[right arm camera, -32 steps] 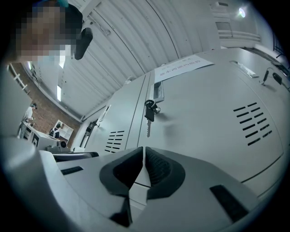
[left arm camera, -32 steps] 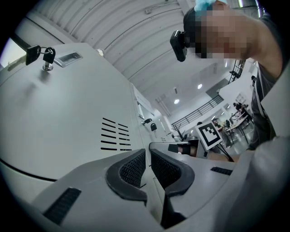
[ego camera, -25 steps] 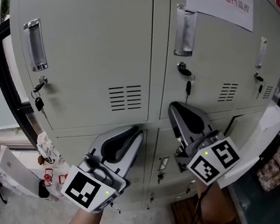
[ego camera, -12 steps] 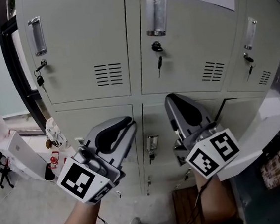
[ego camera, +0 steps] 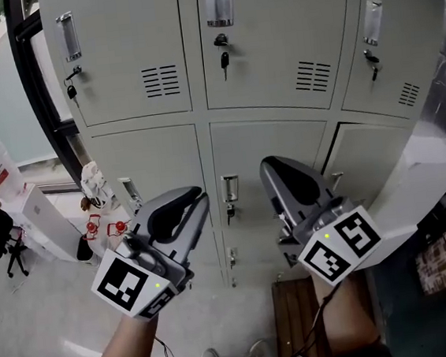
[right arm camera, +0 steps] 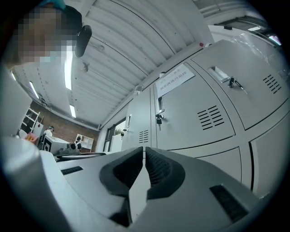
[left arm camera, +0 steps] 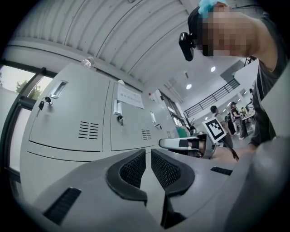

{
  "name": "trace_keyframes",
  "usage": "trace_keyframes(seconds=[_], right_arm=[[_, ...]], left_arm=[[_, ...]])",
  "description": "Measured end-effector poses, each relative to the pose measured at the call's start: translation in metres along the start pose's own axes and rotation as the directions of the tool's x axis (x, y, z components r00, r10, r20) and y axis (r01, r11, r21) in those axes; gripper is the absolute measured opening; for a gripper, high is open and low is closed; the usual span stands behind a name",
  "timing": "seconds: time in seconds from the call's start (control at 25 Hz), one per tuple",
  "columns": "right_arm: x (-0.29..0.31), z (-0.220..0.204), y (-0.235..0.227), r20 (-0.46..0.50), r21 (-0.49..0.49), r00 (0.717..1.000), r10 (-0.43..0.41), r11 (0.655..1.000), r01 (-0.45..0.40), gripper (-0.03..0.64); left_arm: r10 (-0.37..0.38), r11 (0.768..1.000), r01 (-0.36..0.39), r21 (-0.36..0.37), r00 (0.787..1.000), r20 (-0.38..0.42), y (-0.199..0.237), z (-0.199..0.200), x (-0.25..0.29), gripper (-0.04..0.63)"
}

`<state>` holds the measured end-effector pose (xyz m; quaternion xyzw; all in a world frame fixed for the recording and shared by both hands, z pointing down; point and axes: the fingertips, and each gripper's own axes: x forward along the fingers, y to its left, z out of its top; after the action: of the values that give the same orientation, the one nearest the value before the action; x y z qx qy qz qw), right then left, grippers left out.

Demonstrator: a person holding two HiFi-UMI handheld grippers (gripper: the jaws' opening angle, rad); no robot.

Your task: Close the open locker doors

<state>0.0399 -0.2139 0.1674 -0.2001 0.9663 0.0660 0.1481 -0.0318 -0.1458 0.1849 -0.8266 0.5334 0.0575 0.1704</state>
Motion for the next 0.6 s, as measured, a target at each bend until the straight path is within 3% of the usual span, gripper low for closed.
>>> trace_keyframes(seconds=[0.2, 0.6], right_arm=[[-0.026, -0.014, 0.028, -0.052, 0.008, 0.999, -0.015, 1.0, 0.015, 0.026], [-0.057, -0.056, 0.125, -0.153, 0.026, 0.983, -0.104, 0.994, 0.11, 0.026]], left_arm=[[0.002, 1.0, -0.002, 0.007, 0.999, -0.039, -0.008, -0.01, -0.04, 0.044], [-0.054, 0.996, 0.049, -0.074, 0.996, -0.067, -0.02, -0.015, -0.143, 0.044]])
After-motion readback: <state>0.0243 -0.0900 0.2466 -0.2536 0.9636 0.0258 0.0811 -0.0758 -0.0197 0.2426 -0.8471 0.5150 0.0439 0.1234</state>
